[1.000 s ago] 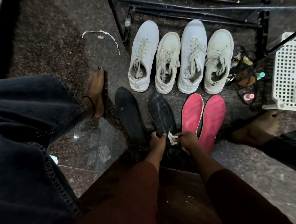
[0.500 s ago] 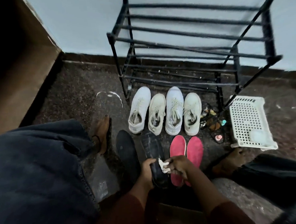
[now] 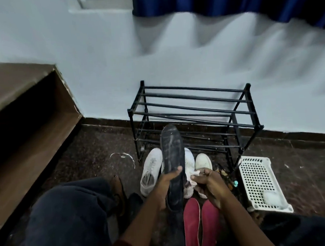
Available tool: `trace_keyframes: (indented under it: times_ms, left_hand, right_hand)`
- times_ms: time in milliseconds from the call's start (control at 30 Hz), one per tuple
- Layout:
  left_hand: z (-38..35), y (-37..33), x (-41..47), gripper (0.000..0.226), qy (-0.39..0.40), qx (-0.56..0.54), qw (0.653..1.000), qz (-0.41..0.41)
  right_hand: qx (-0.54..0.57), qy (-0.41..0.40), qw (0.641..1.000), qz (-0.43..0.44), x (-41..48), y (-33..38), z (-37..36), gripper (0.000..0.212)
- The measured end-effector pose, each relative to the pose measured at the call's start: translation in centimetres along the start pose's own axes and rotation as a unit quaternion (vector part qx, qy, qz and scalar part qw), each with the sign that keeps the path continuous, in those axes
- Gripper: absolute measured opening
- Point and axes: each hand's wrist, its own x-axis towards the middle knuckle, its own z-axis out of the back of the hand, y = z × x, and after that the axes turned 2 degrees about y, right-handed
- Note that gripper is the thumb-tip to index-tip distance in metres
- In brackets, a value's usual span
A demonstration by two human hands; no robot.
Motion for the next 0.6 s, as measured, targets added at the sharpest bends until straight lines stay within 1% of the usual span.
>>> trace_keyframes:
  times_ms: [33, 100, 167, 300, 400, 500, 600]
  left_hand:
    - [-0.8, -1.0, 0.6, 0.025, 0.000, 0.044, 0.999, -0.029]
    - [-2.1, -2.7, 2.2, 0.038, -0.005, 0.123, 0.989, -0.083]
    - [-3.0, -4.1, 3.9, 0.045, -0.009, 0.160, 0.982, -0.096]
    - [-3.6, -6.9, 5.6, 0.044, 0.017, 0.166, 0.981, -0.095]
    - [-3.9, -8.4, 6.6, 0.038, 0.038, 0.168, 0.980, -0.099]
    - [-4.6, -9.3, 6.2, 0.035, 0.047, 0.149, 0.983, -0.100]
    - [-5.5, -10.2, 5.2, 0.031, 0.060, 0.121, 0.986, -0.101]
  right_hand:
    - [-0.001, 0.000, 1.000, 0.021, 0.3, 0.9, -0.3, 0.019]
    - [-0.026, -0.008, 0.998, 0.057, 1.1, 2.8, -0.8, 0.020]
    - [-0.039, -0.015, 0.997, 0.071, 2.1, 4.4, -1.0, 0.019]
    - [0.000, -0.007, 1.000, 0.029, 3.8, 7.2, -0.7, 0.014]
    - [0.014, 0.013, 1.000, -0.002, 4.7, 8.8, -0.5, 0.017]
    - [0.009, 0.022, 1.000, 0.014, 4.5, 10.1, -0.9, 0.016]
    - [0.006, -0.007, 0.998, 0.069, 3.8, 11.2, -1.6, 0.018]
